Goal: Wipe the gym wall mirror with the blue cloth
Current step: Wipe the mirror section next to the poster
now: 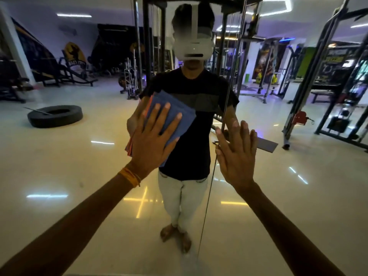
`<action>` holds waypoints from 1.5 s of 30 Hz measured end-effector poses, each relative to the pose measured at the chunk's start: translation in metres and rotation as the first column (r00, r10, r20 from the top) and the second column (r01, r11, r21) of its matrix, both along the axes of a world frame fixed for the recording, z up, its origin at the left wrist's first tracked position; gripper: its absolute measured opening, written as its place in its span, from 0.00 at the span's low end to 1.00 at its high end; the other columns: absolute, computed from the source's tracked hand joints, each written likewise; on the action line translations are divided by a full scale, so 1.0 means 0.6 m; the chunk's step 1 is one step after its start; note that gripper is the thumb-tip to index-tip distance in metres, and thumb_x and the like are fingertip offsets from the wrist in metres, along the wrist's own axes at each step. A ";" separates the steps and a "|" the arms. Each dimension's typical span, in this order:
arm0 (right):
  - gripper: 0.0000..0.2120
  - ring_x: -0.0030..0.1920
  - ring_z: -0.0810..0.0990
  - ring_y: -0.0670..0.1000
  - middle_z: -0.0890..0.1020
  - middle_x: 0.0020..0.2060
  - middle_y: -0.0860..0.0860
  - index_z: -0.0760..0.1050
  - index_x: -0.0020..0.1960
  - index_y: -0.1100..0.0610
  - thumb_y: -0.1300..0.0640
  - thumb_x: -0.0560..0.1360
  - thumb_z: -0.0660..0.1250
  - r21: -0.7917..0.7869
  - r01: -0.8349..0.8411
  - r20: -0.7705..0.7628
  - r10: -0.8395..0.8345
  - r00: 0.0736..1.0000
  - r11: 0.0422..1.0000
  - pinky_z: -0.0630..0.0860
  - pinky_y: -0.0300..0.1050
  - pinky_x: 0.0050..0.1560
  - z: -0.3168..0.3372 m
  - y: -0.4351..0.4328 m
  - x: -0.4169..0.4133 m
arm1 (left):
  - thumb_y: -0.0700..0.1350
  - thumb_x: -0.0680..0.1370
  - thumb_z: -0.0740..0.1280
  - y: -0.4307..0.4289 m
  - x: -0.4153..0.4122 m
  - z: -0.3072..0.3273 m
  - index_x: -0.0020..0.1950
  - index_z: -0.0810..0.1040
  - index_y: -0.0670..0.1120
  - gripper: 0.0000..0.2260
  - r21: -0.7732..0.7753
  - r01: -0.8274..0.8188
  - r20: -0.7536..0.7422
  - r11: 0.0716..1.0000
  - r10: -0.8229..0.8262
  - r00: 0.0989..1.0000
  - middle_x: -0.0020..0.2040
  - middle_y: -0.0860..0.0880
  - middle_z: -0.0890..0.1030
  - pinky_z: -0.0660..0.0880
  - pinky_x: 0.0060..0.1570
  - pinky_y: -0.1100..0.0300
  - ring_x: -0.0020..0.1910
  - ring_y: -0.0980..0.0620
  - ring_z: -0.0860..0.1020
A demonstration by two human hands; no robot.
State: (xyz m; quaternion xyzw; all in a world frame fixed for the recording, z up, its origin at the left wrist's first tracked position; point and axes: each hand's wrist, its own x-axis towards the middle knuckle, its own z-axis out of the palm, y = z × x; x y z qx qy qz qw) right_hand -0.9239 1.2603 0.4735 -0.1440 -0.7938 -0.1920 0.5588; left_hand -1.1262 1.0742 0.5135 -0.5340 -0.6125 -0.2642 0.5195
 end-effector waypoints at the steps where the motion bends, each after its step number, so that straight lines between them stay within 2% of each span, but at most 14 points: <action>1: 0.25 0.81 0.55 0.65 0.56 0.81 0.59 0.63 0.80 0.52 0.47 0.85 0.59 0.012 0.002 0.015 -0.002 1.000 1.000 0.56 0.71 0.77 -0.013 0.000 -0.001 | 0.56 0.86 0.56 0.003 0.006 -0.061 0.84 0.53 0.50 0.28 -0.059 -0.018 -0.066 0.998 0.014 0.998 0.85 0.46 0.46 0.47 0.80 0.42 0.84 0.44 0.45; 5: 0.30 0.82 0.50 0.62 0.49 0.83 0.55 0.56 0.82 0.49 0.46 0.84 0.63 0.039 -0.026 0.023 0.026 0.999 0.999 0.57 0.71 0.76 -0.041 0.007 -0.003 | 0.52 0.81 0.66 -0.017 0.013 -0.258 0.85 0.50 0.50 0.37 -0.317 -0.131 -0.277 0.939 0.040 0.960 0.84 0.44 0.50 0.47 0.81 0.41 0.83 0.42 0.49; 8: 0.31 0.82 0.52 0.63 0.51 0.83 0.55 0.56 0.82 0.48 0.46 0.83 0.63 0.053 -0.047 0.050 0.045 0.998 0.997 0.53 0.67 0.78 -0.042 0.017 0.003 | 0.51 0.84 0.62 -0.018 0.008 -0.223 0.85 0.49 0.50 0.33 -0.352 -0.078 -0.288 0.933 -0.028 0.957 0.85 0.45 0.47 0.47 0.81 0.43 0.84 0.43 0.48; 13: 0.24 0.77 0.64 0.67 0.68 0.77 0.61 0.65 0.79 0.50 0.46 0.85 0.58 0.035 -0.046 0.001 0.046 0.999 0.998 0.53 0.66 0.78 -0.036 0.013 -0.001 | 0.56 0.87 0.52 0.006 0.027 -0.067 0.85 0.44 0.51 0.29 -0.090 -0.004 -0.037 0.996 0.001 0.999 0.85 0.49 0.40 0.41 0.81 0.47 0.83 0.47 0.41; 15: 0.23 0.76 0.66 0.68 0.68 0.76 0.61 0.66 0.78 0.51 0.46 0.85 0.56 0.015 -0.043 0.002 0.043 0.999 0.999 0.55 0.69 0.77 -0.039 0.006 -0.004 | 0.56 0.87 0.53 0.014 0.039 -0.096 0.85 0.45 0.51 0.29 -0.119 0.003 -0.043 0.993 -0.008 0.999 0.85 0.48 0.41 0.42 0.81 0.45 0.83 0.46 0.42; 19: 0.23 0.77 0.63 0.68 0.65 0.77 0.61 0.64 0.79 0.51 0.46 0.86 0.55 -0.013 -0.082 0.033 0.082 0.996 0.997 0.54 0.69 0.77 -0.038 0.005 0.003 | 0.50 0.83 0.61 -0.002 0.047 -0.262 0.85 0.47 0.49 0.35 -0.361 -0.085 -0.238 0.929 -0.003 0.971 0.85 0.43 0.44 0.47 0.80 0.42 0.84 0.42 0.46; 21: 0.23 0.78 0.63 0.67 0.66 0.78 0.61 0.65 0.79 0.51 0.47 0.86 0.55 -0.004 -0.066 0.058 0.067 0.996 0.998 0.52 0.67 0.78 -0.037 0.008 0.008 | 0.48 0.82 0.60 -0.008 0.048 -0.265 0.85 0.46 0.48 0.35 -0.376 -0.084 -0.252 0.923 -0.015 0.967 0.85 0.43 0.43 0.46 0.81 0.42 0.84 0.42 0.45; 28: 0.24 0.78 0.62 0.68 0.66 0.78 0.62 0.65 0.79 0.52 0.49 0.85 0.59 -0.049 -0.057 0.107 0.062 0.992 0.997 0.54 0.68 0.78 -0.067 -0.008 0.023 | 0.52 0.87 0.55 0.018 0.040 -0.085 0.84 0.42 0.51 0.30 -0.048 -0.010 0.012 0.999 0.010 1.000 0.84 0.49 0.38 0.39 0.81 0.45 0.83 0.47 0.38; 32: 0.26 0.80 0.58 0.66 0.64 0.79 0.62 0.63 0.80 0.53 0.50 0.84 0.62 -0.042 -0.082 0.156 0.088 0.984 0.996 0.53 0.68 0.78 -0.087 -0.011 0.029 | 0.45 0.83 0.60 -0.005 0.037 -0.263 0.85 0.46 0.49 0.34 -0.291 -0.047 -0.202 0.956 -0.013 0.979 0.85 0.45 0.43 0.42 0.81 0.42 0.84 0.43 0.44; 34: 0.26 0.80 0.57 0.65 0.65 0.78 0.61 0.63 0.79 0.53 0.51 0.83 0.64 -0.021 -0.106 0.201 0.108 0.974 0.994 0.54 0.70 0.78 -0.092 -0.011 0.033 | 0.43 0.87 0.54 -0.029 0.019 -0.315 0.85 0.47 0.49 0.28 -0.364 -0.083 -0.264 0.928 -0.017 0.964 0.85 0.45 0.44 0.43 0.81 0.44 0.84 0.43 0.46; 36: 0.26 0.80 0.59 0.66 0.67 0.77 0.61 0.65 0.78 0.53 0.51 0.83 0.65 -0.009 -0.117 0.222 0.116 0.968 0.993 0.54 0.70 0.78 -0.086 -0.017 0.030 | 0.42 0.88 0.50 -0.042 0.009 -0.287 0.85 0.46 0.48 0.26 -0.355 -0.067 -0.237 0.932 -0.020 0.971 0.85 0.46 0.44 0.46 0.81 0.45 0.84 0.44 0.46; 38: 0.25 0.79 0.60 0.67 0.67 0.77 0.62 0.66 0.78 0.54 0.51 0.82 0.64 0.010 -0.124 0.209 0.119 0.971 0.992 0.52 0.69 0.78 -0.066 -0.026 0.017 | 0.42 0.85 0.55 -0.056 -0.005 -0.221 0.85 0.45 0.48 0.30 -0.282 -0.057 -0.175 0.958 0.007 0.984 0.85 0.46 0.42 0.48 0.80 0.43 0.84 0.45 0.44; 42: 0.29 0.81 0.56 0.65 0.61 0.80 0.61 0.58 0.81 0.52 0.49 0.83 0.62 0.025 -0.117 0.131 0.113 0.985 0.993 0.49 0.68 0.79 0.000 -0.056 -0.034 | 0.49 0.85 0.59 -0.095 -0.063 -0.066 0.84 0.49 0.46 0.30 0.020 -0.071 0.139 0.997 0.067 0.988 0.85 0.48 0.42 0.41 0.82 0.47 0.83 0.48 0.42; 45: 0.28 0.80 0.56 0.66 0.62 0.79 0.62 0.58 0.81 0.52 0.51 0.84 0.61 0.060 -0.151 0.067 0.147 0.987 0.987 0.53 0.70 0.78 0.037 -0.088 -0.076 | 0.50 0.85 0.60 -0.115 -0.084 -0.085 0.85 0.45 0.49 0.33 0.071 -0.080 0.226 0.994 0.062 0.972 0.85 0.50 0.41 0.42 0.81 0.45 0.83 0.47 0.43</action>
